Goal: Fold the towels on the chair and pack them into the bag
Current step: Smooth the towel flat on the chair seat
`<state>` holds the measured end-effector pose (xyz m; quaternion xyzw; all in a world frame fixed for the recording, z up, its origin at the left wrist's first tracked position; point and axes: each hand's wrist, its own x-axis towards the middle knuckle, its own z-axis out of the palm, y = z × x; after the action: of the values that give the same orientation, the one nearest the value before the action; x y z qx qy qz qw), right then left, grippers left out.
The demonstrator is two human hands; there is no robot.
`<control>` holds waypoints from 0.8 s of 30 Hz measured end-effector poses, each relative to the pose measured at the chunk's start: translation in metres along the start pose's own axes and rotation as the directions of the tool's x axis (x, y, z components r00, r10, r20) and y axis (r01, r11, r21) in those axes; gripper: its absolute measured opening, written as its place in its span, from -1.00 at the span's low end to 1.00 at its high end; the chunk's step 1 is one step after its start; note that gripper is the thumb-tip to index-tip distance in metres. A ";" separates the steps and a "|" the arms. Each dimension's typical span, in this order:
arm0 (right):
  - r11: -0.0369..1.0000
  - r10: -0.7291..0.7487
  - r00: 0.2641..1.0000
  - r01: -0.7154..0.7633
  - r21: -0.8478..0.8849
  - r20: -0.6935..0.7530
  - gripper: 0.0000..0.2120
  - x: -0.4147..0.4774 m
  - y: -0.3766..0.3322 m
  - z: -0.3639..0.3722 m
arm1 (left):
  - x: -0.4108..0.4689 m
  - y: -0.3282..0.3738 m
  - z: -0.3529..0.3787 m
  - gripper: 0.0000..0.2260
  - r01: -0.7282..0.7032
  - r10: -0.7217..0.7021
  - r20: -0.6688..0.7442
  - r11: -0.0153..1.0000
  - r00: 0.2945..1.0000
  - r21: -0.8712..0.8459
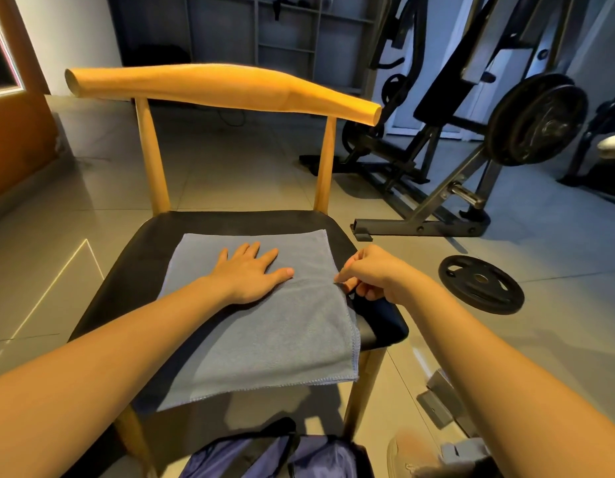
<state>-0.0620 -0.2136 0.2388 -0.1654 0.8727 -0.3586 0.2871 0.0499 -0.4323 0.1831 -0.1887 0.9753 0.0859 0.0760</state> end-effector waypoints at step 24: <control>0.932 -0.056 0.998 0.046 -0.360 -0.016 -0.84 -0.043 0.030 0.007 | -0.114 -0.059 0.001 -0.47 0.004 -0.022 -0.371 0.999 0.928 -0.049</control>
<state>-0.0262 -0.1752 0.2294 -0.2331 0.9226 -0.2025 0.2314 0.1770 -0.4459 0.1940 -0.2095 0.9685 0.0714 -0.1138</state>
